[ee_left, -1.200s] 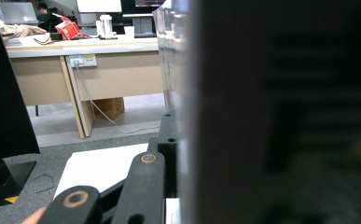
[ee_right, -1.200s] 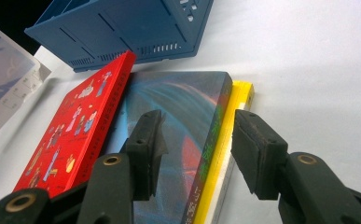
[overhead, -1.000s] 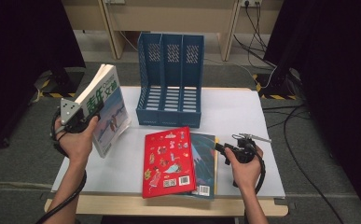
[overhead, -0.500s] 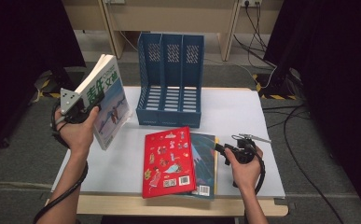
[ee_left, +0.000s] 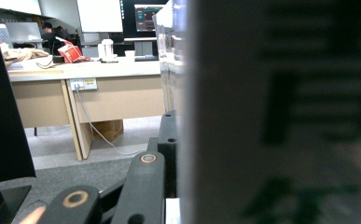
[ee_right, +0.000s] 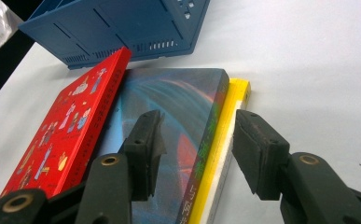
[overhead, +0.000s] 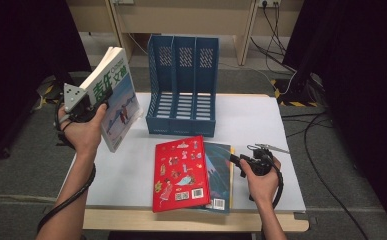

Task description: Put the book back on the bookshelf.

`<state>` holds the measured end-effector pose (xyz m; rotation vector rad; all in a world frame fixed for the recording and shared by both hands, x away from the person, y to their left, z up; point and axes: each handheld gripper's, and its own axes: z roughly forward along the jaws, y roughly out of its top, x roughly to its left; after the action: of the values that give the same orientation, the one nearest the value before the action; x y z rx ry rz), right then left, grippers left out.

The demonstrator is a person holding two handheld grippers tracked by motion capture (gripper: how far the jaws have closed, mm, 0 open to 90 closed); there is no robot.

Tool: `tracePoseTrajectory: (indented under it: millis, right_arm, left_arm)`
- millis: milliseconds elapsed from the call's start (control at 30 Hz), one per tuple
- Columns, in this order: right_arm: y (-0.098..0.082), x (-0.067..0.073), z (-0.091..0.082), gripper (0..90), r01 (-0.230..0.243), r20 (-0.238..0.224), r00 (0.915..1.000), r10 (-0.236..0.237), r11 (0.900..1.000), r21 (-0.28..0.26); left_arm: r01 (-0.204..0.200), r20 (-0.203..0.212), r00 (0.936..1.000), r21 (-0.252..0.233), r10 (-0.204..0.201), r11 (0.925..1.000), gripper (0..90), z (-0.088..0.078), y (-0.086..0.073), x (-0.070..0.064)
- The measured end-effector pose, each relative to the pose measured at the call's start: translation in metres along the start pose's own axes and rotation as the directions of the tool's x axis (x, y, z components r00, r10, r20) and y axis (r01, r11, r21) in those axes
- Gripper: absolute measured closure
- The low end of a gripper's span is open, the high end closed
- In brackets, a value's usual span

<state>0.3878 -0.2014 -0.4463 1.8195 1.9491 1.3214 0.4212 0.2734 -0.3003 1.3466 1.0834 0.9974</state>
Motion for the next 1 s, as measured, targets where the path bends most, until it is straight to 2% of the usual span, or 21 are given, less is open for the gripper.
tracePoseTrajectory:
  millis: [333, 1000]
  right_arm:
    - [-0.001, 0.0, 0.002, 52.1, 0.004, 0.001, 1.0, -0.004, 1.0, -0.001]
    - [0.0, -0.003, 0.001, 52.2, 0.003, 0.0, 1.0, -0.003, 1.0, -0.003]
  left_arm:
    - [0.006, 0.004, 1.0, -0.023, -0.006, 0.9997, 73.7, 0.009, 0.013, -0.004]
    - [0.009, 0.027, 0.9996, -0.027, -0.008, 0.9996, 73.8, 0.029, 0.03, -0.012]
